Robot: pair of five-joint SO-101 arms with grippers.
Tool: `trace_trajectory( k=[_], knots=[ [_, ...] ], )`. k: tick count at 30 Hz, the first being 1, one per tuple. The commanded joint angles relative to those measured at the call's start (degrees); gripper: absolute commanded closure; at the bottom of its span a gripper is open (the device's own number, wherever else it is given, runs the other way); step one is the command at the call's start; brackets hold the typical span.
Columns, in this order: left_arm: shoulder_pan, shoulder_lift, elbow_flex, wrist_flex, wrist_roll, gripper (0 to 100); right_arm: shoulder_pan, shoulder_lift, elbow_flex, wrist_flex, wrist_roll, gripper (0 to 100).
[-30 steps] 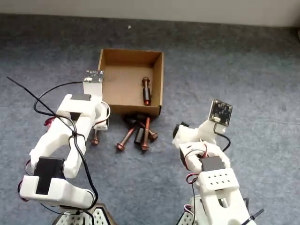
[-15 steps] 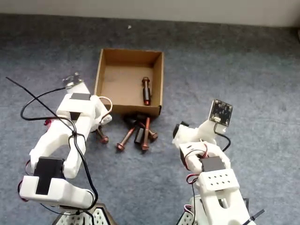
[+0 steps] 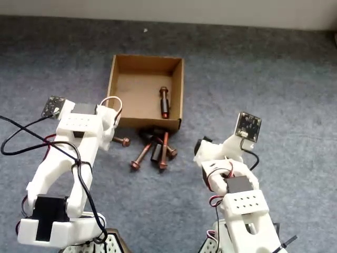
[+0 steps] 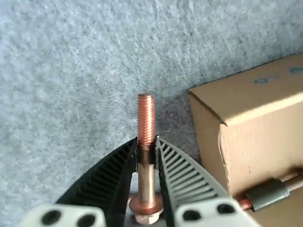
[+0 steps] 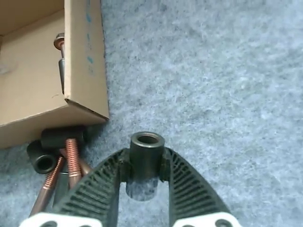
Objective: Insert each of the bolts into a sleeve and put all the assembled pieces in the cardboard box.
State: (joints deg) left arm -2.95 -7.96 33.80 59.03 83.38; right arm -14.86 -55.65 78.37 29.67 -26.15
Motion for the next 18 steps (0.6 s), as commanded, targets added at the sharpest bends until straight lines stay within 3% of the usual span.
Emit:
trace_trajectory(
  k=[1, 11, 13, 18],
  knots=[
    [0.13, -2.51, -2.15, 2.99, 0.7, 99, 0.31, -1.63, -0.48, -1.27, 0.26, 99.4],
    [0.22, -2.51, -2.24, 5.54, 0.62, 98, 0.31, -1.63, -0.48, -1.27, 0.26, 99.4],
    [0.22, -2.51, -2.33, 5.54, 0.62, 93, 0.31, -1.63, -0.48, -1.27, 0.26, 99.4],
    [2.51, -2.51, -2.15, 5.54, 0.62, 67, 0.31, -1.63, -0.48, -1.27, 0.26, 99.4]
  ],
)
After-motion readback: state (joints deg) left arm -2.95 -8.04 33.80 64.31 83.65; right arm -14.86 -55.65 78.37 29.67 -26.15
